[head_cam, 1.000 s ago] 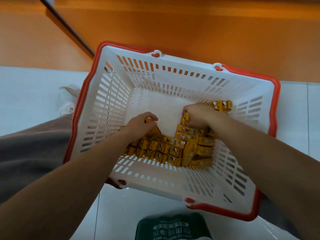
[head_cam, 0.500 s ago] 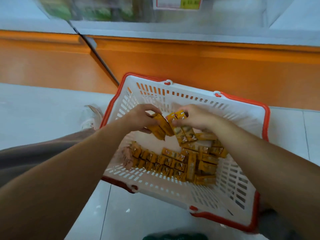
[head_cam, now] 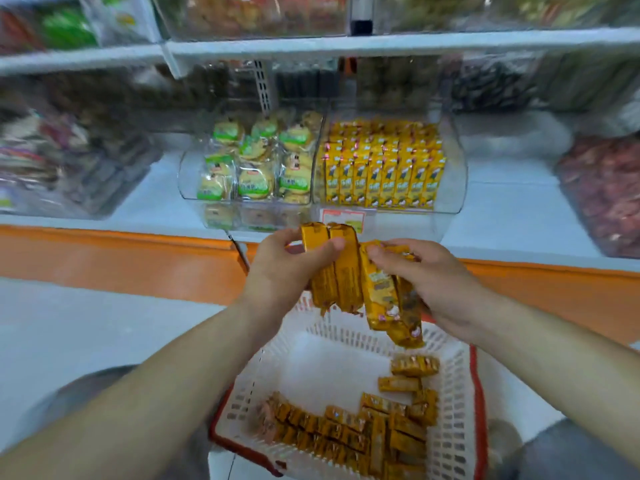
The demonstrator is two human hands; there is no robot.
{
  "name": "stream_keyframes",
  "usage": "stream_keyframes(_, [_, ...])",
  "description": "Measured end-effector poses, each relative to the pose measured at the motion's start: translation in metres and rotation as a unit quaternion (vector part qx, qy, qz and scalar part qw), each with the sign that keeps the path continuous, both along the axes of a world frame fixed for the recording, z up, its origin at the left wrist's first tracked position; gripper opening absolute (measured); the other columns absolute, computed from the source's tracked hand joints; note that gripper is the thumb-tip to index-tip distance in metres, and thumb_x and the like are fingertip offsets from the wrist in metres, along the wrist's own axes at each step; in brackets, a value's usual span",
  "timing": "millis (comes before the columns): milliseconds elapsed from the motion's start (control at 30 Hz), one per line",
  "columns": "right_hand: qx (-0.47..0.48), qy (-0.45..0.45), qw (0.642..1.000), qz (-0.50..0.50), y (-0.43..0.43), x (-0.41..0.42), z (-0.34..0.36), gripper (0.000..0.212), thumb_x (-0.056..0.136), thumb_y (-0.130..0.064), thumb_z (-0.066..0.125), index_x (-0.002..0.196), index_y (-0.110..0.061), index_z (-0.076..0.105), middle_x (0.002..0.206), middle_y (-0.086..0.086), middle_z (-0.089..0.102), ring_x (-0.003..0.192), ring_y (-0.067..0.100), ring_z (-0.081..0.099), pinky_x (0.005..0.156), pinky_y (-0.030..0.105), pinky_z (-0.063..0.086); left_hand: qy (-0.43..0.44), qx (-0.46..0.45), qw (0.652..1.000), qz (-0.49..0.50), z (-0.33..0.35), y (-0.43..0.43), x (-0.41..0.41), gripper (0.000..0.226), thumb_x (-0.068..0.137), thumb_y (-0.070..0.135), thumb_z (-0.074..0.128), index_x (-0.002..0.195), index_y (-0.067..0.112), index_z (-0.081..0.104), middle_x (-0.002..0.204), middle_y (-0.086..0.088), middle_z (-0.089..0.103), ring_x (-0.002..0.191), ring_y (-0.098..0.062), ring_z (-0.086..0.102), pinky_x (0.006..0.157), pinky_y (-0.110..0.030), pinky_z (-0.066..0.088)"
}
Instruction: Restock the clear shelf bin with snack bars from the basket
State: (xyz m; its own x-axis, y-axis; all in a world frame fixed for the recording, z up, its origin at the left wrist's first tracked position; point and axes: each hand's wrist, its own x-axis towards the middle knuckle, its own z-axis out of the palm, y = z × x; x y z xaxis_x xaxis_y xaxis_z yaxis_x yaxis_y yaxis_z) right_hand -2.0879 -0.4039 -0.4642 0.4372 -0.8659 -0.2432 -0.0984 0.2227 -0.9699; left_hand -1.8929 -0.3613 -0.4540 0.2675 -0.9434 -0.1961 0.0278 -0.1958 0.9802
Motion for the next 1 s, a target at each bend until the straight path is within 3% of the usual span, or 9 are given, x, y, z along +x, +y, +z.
stream_keyframes(33, [0.003, -0.018, 1.000, -0.006, 0.003, 0.000, 0.004, 0.037, 0.069, -0.047, 0.076, 0.094, -0.020, 0.077, 0.087, 0.001, 0.077, 0.076, 0.013, 0.073, 0.062, 0.027, 0.053, 0.028, -0.008, 0.999, 0.016, 0.002, 0.002, -0.008, 0.023, 0.087, 0.026, 0.080, 0.101, 0.008, 0.074, 0.089, -0.012, 0.079, 0.075, -0.025, 0.077, 0.058, -0.036, 0.061])
stream_keyframes(133, [0.022, -0.047, 0.998, -0.024, 0.003, 0.004, 0.002, 0.034, 0.070, -0.044, 0.077, 0.094, -0.019, 0.076, 0.081, -0.001, 0.076, 0.068, 0.010, 0.072, 0.052, 0.021, 0.051, 0.093, 0.003, 0.995, 0.030, -0.001, 0.002, -0.025, 0.025, 0.092, 0.032, 0.073, 0.102, 0.010, 0.076, 0.095, -0.020, 0.078, 0.081, -0.038, 0.074, 0.068, -0.048, 0.059])
stream_keyframes(333, [0.010, -0.027, 0.999, -0.031, -0.022, 0.017, -0.012, 0.061, 0.041, -0.067, 0.088, 0.094, -0.038, 0.076, 0.099, 0.000, 0.078, 0.099, 0.022, 0.073, 0.094, 0.049, 0.055, 0.182, 0.045, 0.982, -0.001, -0.011, -0.012, -0.021, 0.015, 0.092, 0.023, 0.072, 0.107, 0.019, 0.075, 0.102, -0.011, 0.079, 0.084, -0.028, 0.078, 0.060, -0.035, 0.062])
stream_keyframes(433, [0.009, -0.024, 0.998, -0.063, -0.034, 0.021, -0.018, 0.081, 0.035, -0.073, 0.089, 0.104, -0.033, 0.074, 0.105, 0.001, 0.076, 0.103, 0.024, 0.071, 0.098, 0.054, 0.053, 0.144, 0.032, 0.989, -0.016, -0.016, -0.024, -0.015, 0.017, 0.091, 0.017, 0.072, 0.108, 0.018, 0.073, 0.103, -0.011, 0.079, 0.095, -0.033, 0.077, 0.077, -0.049, 0.065])
stream_keyframes(533, [-0.004, -0.027, 0.996, -0.090, -0.042, 0.022, -0.020, 0.078, 0.036, -0.076, 0.086, 0.103, -0.039, 0.073, 0.108, -0.002, 0.075, 0.106, 0.023, 0.070, 0.098, 0.053, 0.052, 0.115, 0.033, 0.993, -0.019, -0.021, -0.029, -0.012, 0.030, 0.083, 0.022, 0.082, 0.111, 0.020, 0.071, 0.103, -0.012, 0.079, 0.095, -0.036, 0.076, 0.085, -0.061, 0.060])
stream_keyframes(633, [0.007, -0.041, 0.994, -0.100, -0.047, 0.023, -0.019, 0.063, 0.041, -0.068, 0.089, 0.097, -0.043, 0.074, 0.106, -0.002, 0.076, 0.103, 0.023, 0.071, 0.094, 0.048, 0.054, 0.109, 0.038, 0.992, -0.058, -0.027, -0.028, -0.013, 0.046, 0.070, 0.036, 0.086, 0.112, 0.023, 0.070, 0.101, -0.012, 0.078, 0.092, -0.040, 0.076, 0.077, -0.052, 0.063])
stream_keyframes(767, [0.009, -0.058, 0.994, -0.093, -0.046, 0.029, -0.018, 0.067, 0.043, -0.056, 0.086, 0.103, -0.029, 0.073, 0.094, -0.003, 0.078, 0.087, 0.016, 0.075, 0.071, 0.032, 0.058, 0.118, 0.012, 0.989, -0.092, -0.030, -0.025, -0.016, 0.033, 0.073, 0.028, 0.090, 0.103, 0.024, 0.075, 0.094, -0.009, 0.079, 0.081, -0.031, 0.078, 0.062, -0.037, 0.062])
stream_keyframes(933, [0.056, -0.109, 0.990, -0.073, -0.047, 0.030, -0.016, 0.055, 0.045, -0.043, 0.087, 0.095, -0.023, 0.076, 0.091, 0.002, 0.078, 0.082, 0.018, 0.074, 0.062, 0.031, 0.058, 0.118, -0.010, 0.989, -0.084, -0.028, -0.028, -0.009, 0.029, 0.074, 0.023, 0.087, 0.102, 0.022, 0.078, 0.099, -0.012, 0.080, 0.085, -0.032, 0.078, 0.065, -0.037, 0.062])
stream_keyframes(1000, [0.073, -0.143, 0.986, -0.042, -0.047, 0.026, -0.013, 0.051, 0.054, -0.032, 0.086, 0.101, -0.016, 0.076, 0.098, 0.010, 0.076, 0.088, 0.024, 0.073, 0.069, 0.037, 0.059, 0.134, -0.019, 0.988, -0.077, -0.026, -0.028, -0.005, 0.033, 0.073, 0.021, 0.088, 0.105, 0.020, 0.078, 0.104, -0.013, 0.079, 0.091, -0.034, 0.078, 0.068, -0.039, 0.063])
